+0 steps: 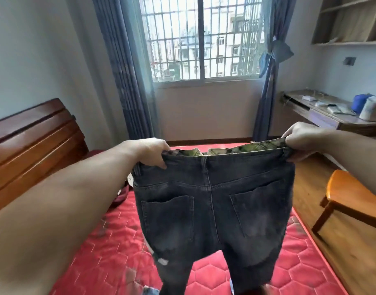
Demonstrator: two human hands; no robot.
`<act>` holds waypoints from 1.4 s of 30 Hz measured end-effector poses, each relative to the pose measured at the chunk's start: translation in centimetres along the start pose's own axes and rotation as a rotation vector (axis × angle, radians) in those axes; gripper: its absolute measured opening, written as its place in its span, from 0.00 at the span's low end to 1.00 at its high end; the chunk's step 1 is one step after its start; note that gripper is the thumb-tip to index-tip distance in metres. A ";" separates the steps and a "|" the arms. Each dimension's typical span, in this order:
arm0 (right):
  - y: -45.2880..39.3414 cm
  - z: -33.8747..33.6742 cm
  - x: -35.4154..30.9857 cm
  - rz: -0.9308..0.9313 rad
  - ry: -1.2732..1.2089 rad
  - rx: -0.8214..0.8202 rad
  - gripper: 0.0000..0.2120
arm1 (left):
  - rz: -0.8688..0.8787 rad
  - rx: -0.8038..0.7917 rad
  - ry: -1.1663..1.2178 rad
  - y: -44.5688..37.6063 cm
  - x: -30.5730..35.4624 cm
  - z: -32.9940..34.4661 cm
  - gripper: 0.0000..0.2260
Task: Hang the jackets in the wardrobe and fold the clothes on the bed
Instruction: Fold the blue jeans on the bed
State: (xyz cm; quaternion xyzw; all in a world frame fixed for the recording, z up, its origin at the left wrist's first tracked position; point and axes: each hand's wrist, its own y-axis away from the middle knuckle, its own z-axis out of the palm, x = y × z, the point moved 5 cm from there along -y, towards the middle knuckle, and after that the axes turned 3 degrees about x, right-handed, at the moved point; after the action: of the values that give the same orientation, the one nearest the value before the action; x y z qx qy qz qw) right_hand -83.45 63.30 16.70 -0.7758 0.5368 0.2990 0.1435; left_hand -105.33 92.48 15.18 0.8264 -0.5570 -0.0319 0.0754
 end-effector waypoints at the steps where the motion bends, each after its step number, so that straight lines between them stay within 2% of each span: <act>1: -0.4 0.8 -0.4 -0.019 -0.081 0.104 0.17 | -0.008 0.084 0.045 0.0 -1.0 0.2 0.05; 3: -1.0 1.4 -1.3 -0.079 -0.128 0.346 0.16 | -0.043 0.317 0.095 -0.6 -2.6 -0.6 0.06; 4: -1.2 1.6 -1.8 -0.114 -0.088 0.412 0.15 | -0.048 0.425 0.101 -1.0 -3.2 -1.3 0.08; 6: -2.2 2.2 -2.6 -0.174 0.040 0.366 0.11 | -0.004 0.551 0.111 -2.3 -3.9 -2.4 0.09; 8: -3.6 2.7 -2.9 -0.210 0.190 0.216 0.05 | 0.086 0.539 0.137 -3.9 -4.3 -2.8 0.08; 9: -4.2 3.2 -2.8 -0.218 0.254 0.120 0.04 | 0.130 0.494 0.162 -4.7 -4.4 -2.5 0.06; 12: -6.2 6.3 -1.8 -0.258 0.388 -0.214 0.24 | 0.177 0.338 0.183 -7.7 -4.6 0.0 0.09; 14: -8.0 9.4 -1.1 -0.345 0.521 -0.357 0.34 | 0.179 0.280 0.141 -10.3 -4.8 2.0 0.13; 15: -9.4 11.1 -0.6 -0.393 0.561 -0.406 0.31 | 0.180 0.239 0.112 -11.7 -4.7 3.0 0.15; 17: -12.7 14.3 0.0 -0.430 0.661 -0.462 0.11 | 0.155 0.101 0.071 -14.6 -4.7 5.1 0.17; 20: -17.8 19.4 2.6 -0.316 0.828 -0.668 0.13 | 0.074 -0.204 -0.079 -18.9 -5.5 9.5 0.15; 22: -19.9 22.5 4.9 -0.216 0.988 -0.844 0.12 | -0.001 -0.539 -0.186 -21.0 -6.4 13.3 0.20; 23: -21.1 23.7 6.0 -0.178 1.053 -0.907 0.15 | -0.033 -0.683 -0.215 -21.7 -6.7 14.9 0.21; 24: -22.2 24.4 6.3 -0.159 1.096 -0.932 0.18 | -0.058 -0.760 -0.237 -22.7 -6.9 16.2 0.22; 25: -23.4 24.9 6.1 -0.166 1.101 -0.918 0.17 | -0.076 -0.761 -0.259 -23.9 -7.2 16.6 0.21; 27: -26.8 25.1 4.3 -0.246 0.991 -0.770 0.10 | -0.091 -0.577 -0.268 -27.1 -8.0 15.5 0.15; 30: -33.4 22.5 -0.1 -0.295 0.685 -0.334 0.07 | -0.175 -0.096 -0.258 -32.3 -10.6 9.1 0.11; 32: -36.8 18.9 -4.3 -0.341 0.490 -0.039 0.11 | -0.263 0.189 -0.168 -34.5 -12.3 2.9 0.13; 36: -39.1 10.7 -13.7 -0.472 0.165 0.374 0.17 | -0.306 0.660 -0.089 -35.3 -14.1 -10.3 0.12; 38: -38.7 6.9 -17.3 -0.556 0.055 0.494 0.19 | -0.286 0.816 -0.073 -34.1 -14.3 -15.5 0.15; 42: -36.2 2.8 -20.7 -0.696 0.020 0.625 0.21 | -0.221 0.975 -0.067 -30.9 -14.4 -20.6 0.14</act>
State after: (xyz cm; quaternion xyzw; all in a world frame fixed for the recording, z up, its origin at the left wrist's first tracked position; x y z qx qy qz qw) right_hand -56.13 94.10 23.74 -0.8322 0.3104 0.0497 0.4567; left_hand -79.64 119.04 30.06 0.8181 -0.4183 0.1978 -0.3415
